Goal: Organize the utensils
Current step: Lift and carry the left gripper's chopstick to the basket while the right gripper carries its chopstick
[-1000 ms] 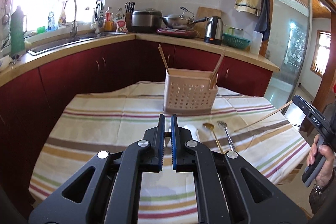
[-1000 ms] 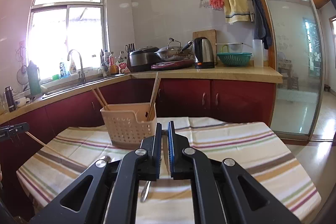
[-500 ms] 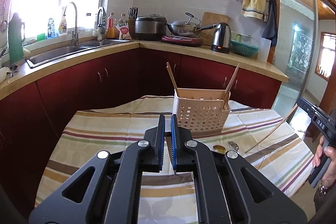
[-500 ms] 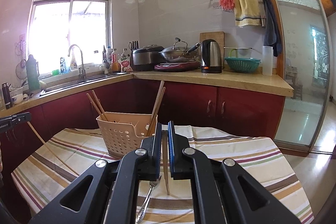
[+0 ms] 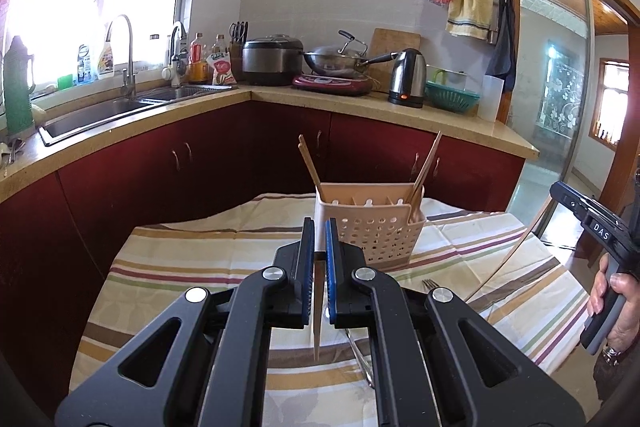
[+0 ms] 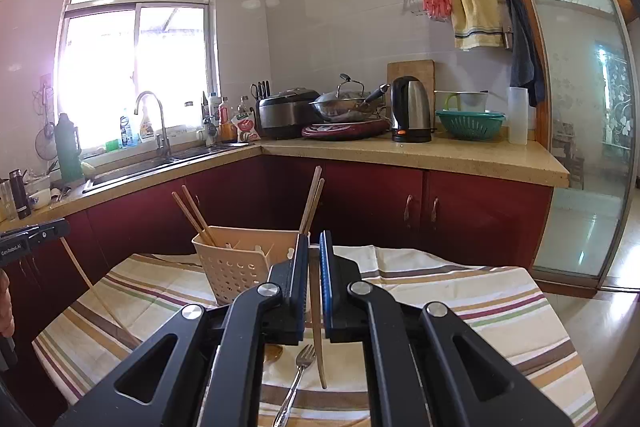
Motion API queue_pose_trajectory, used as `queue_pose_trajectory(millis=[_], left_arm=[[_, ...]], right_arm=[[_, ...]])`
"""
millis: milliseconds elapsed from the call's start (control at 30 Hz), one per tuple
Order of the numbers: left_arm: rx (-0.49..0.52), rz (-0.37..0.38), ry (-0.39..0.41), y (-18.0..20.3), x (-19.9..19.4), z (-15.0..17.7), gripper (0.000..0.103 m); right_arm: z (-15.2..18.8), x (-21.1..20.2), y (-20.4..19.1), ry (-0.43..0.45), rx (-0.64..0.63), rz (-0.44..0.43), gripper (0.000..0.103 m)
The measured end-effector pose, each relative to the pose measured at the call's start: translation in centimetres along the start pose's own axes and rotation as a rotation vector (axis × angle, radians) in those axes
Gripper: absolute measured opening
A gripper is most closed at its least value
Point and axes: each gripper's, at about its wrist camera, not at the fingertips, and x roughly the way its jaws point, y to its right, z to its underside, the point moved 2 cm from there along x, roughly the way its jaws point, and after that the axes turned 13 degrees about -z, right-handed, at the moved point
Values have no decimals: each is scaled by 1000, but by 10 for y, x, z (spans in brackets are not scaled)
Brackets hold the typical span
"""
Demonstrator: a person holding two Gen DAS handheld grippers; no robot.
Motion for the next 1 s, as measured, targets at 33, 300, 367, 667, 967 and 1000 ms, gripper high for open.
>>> queue_pose_trajectory(millis=[33, 300, 367, 667, 967, 1000], left_arm=[[2, -1, 4, 0, 0, -2, 6], [5, 0, 13, 2, 2, -8, 6], [2, 5, 12, 2, 2, -11, 6], [-7, 71, 9, 7, 4, -37, 6], [14, 115, 52, 17, 9, -86, 6], [15, 118, 59, 18, 9, -92, 6]], right_arm=[[-1, 1, 0, -2, -2, 0, 7], [-8, 6, -1, -1, 3, -13, 6], [-10, 7, -2, -1, 5, -18, 7], [-37, 12, -2, 13, 22, -63, 6], [-81, 26, -7, 41, -1, -105, 7], [-85, 28, -7, 43, -2, -108, 6]])
